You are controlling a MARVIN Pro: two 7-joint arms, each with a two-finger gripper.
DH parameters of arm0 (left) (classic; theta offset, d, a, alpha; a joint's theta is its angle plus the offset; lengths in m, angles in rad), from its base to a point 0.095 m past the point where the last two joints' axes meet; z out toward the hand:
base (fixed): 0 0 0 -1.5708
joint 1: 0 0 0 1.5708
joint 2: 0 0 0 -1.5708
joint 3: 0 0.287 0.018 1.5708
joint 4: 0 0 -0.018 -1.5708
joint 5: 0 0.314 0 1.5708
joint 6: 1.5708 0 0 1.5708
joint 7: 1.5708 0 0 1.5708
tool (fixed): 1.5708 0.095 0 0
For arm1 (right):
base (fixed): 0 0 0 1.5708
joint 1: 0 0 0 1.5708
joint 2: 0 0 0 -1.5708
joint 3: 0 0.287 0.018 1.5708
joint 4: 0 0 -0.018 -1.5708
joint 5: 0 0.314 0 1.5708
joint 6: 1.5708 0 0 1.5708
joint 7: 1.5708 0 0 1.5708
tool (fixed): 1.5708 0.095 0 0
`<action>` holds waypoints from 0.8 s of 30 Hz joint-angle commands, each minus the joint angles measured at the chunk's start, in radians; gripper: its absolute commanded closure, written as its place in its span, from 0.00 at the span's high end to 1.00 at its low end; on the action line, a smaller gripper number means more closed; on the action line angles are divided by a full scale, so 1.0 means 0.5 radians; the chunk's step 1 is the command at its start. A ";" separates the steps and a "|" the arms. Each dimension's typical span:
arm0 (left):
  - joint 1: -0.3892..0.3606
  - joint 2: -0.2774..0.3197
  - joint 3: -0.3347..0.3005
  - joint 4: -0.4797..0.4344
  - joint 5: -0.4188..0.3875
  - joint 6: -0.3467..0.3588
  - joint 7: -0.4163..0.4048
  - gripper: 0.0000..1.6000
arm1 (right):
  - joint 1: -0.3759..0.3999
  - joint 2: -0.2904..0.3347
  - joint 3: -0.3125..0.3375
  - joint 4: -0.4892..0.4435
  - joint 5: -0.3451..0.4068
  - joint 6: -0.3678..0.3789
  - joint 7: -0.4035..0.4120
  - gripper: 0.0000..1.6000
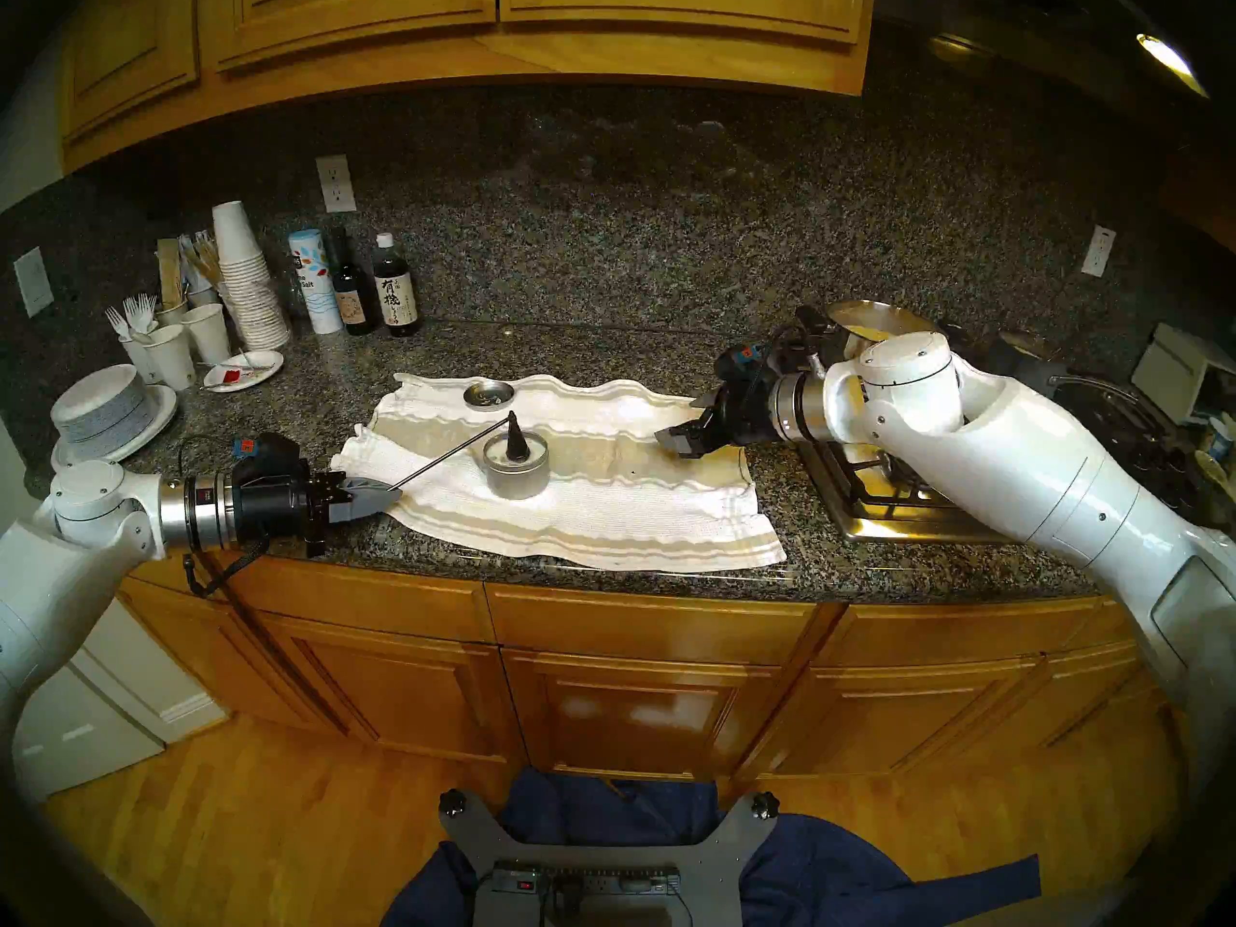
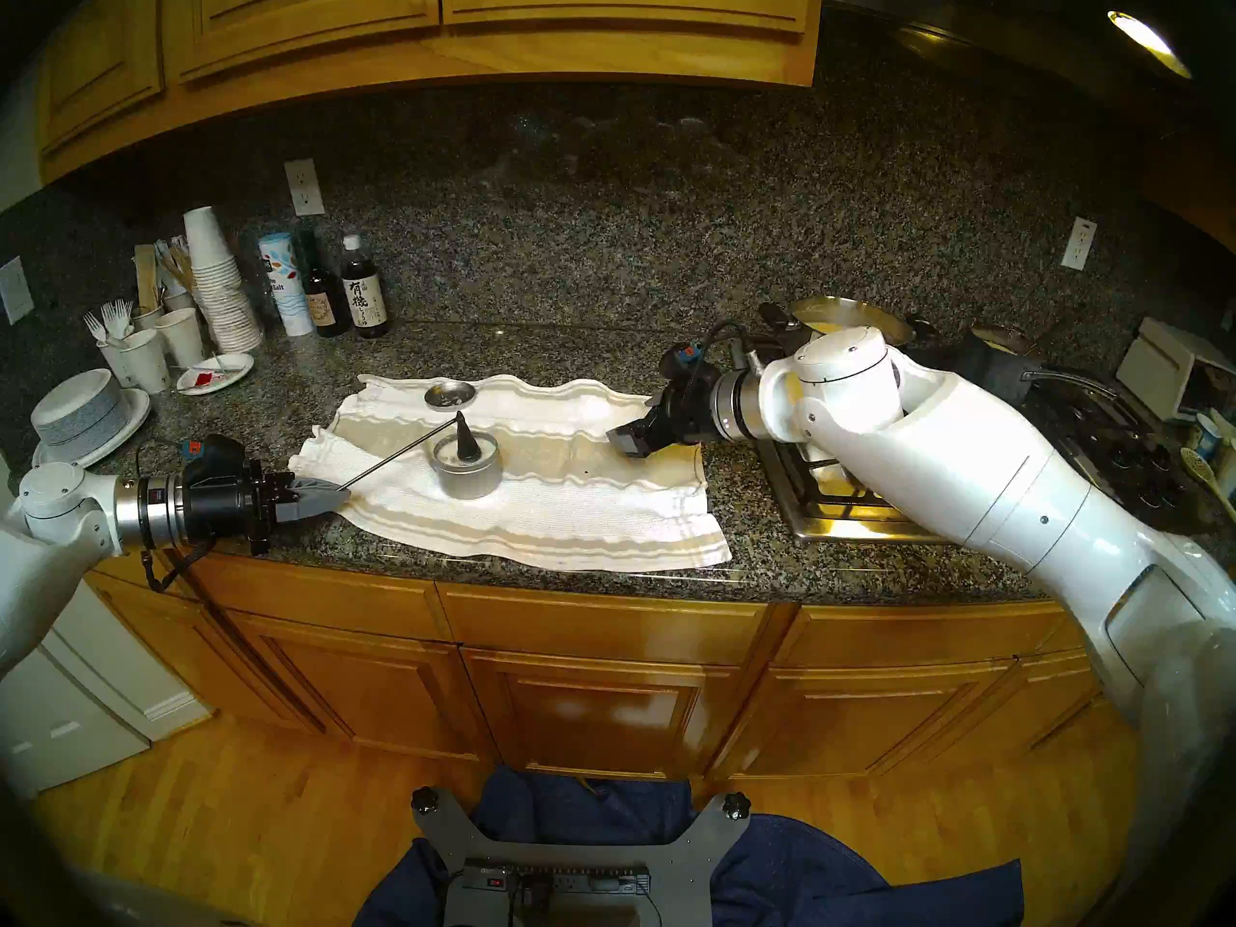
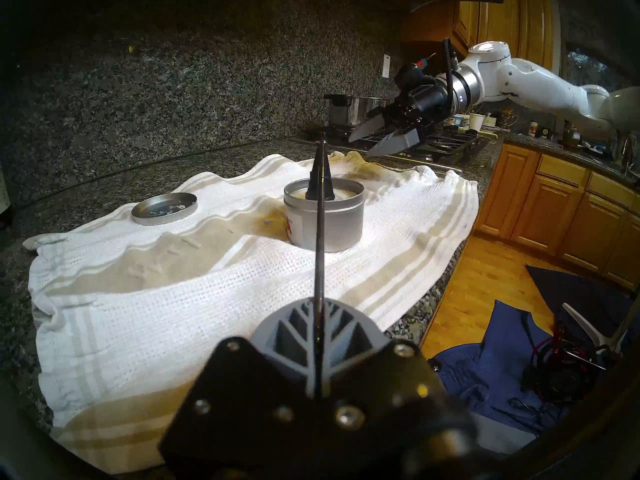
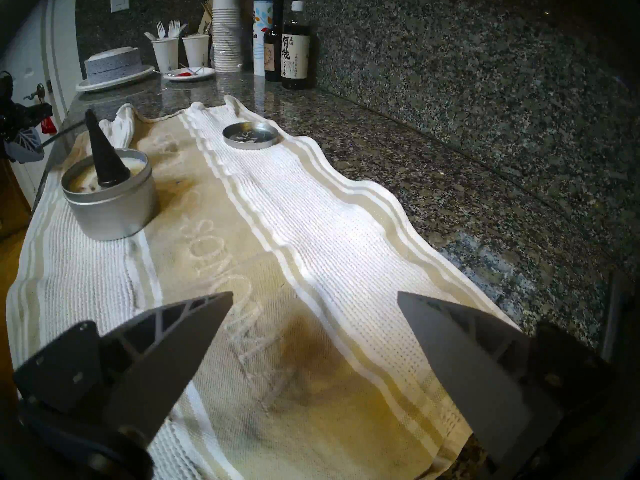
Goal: Put out candle flame
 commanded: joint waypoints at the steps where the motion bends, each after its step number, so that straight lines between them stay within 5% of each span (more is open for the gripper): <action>1: -0.047 0.021 -0.113 -0.041 -0.054 -0.012 0.009 0.00 | 0.074 -0.004 0.057 -0.014 -0.003 -0.022 0.002 1.00; 13: -0.070 -0.037 -0.180 -0.027 -0.112 0.011 0.120 0.00 | 0.075 -0.004 0.057 -0.013 -0.003 -0.023 0.003 1.00; 24: -0.264 -0.125 -0.051 -0.015 -0.094 0.038 0.340 0.00 | 0.074 -0.004 0.056 -0.014 -0.002 -0.022 0.002 1.00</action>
